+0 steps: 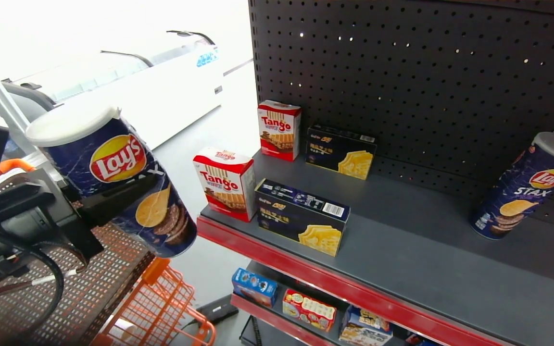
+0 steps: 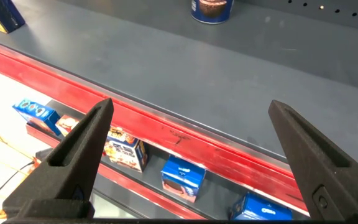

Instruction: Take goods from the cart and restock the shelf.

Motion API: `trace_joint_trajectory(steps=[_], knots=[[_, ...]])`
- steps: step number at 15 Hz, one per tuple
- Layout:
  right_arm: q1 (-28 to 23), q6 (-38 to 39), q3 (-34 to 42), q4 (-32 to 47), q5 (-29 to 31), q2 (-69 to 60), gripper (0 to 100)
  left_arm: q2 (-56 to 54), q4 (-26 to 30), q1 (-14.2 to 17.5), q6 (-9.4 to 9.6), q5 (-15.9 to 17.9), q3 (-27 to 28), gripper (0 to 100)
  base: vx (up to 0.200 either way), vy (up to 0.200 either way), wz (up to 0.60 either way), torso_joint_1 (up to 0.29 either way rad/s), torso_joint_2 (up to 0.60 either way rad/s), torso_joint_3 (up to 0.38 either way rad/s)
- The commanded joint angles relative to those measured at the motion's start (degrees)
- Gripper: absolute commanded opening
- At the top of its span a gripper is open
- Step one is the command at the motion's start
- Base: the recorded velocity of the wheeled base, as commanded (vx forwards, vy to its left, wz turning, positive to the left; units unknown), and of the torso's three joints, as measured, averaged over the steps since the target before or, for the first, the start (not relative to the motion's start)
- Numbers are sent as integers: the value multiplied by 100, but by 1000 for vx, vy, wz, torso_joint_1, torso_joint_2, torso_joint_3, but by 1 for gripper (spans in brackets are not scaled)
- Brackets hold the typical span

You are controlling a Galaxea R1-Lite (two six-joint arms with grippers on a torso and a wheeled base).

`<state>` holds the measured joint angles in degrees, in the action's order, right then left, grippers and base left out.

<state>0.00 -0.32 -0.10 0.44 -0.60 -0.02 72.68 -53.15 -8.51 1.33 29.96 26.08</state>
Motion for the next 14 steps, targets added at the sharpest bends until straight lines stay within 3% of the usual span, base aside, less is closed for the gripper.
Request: trace_joint_trajectory(steps=[1, 3, 6, 9, 14], knots=[[0, -3, 1, 9, -2, 2, 100, -158, -20, -564, -10, -17, -138, 0, 0, 0, 0, 0, 0, 0], [0, -3, 1, 0, -2, 2, 100, -263, 86, -863, -54, 1, -120, 0, 0, 0, 0, 0, 0, 0], [9, -3, 1, 0, -2, 2, 100, -316, 314, -1250, -335, 18, -68, 0, 0, 0, 0, 0, 0, 0], [0, -3, 1, 9, -2, 2, 100, -316, 384, -2076, -361, -26, -85, 0, 0, 0, 0, 0, 0, 0], [9, -3, 1, 9, -2, 2, 100, -325, 657, -2216, -353, 9, -41, 0, 0, 0, 0, 0, 0, 0]])
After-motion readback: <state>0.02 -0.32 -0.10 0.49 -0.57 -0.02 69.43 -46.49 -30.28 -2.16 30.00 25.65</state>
